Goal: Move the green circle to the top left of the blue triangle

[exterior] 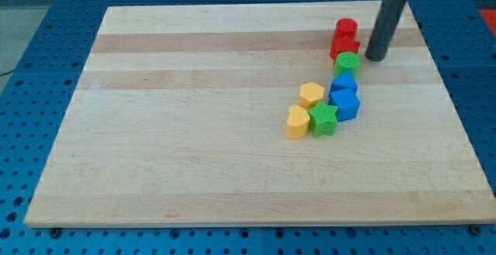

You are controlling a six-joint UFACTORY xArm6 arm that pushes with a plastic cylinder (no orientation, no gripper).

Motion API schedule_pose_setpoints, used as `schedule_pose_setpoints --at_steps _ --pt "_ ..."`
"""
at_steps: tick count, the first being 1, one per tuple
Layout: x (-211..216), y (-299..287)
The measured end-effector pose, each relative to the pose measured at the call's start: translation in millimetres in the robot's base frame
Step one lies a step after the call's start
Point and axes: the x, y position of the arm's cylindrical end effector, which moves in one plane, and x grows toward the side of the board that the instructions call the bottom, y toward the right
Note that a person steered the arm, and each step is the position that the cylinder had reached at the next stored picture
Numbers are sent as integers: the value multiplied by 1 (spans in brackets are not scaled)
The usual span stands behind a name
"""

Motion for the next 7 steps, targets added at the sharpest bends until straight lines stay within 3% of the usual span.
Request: schedule_pose_setpoints --at_steps 4,6,7 --pt "-4 -45" --pt "-16 -1" --pt "4 4"
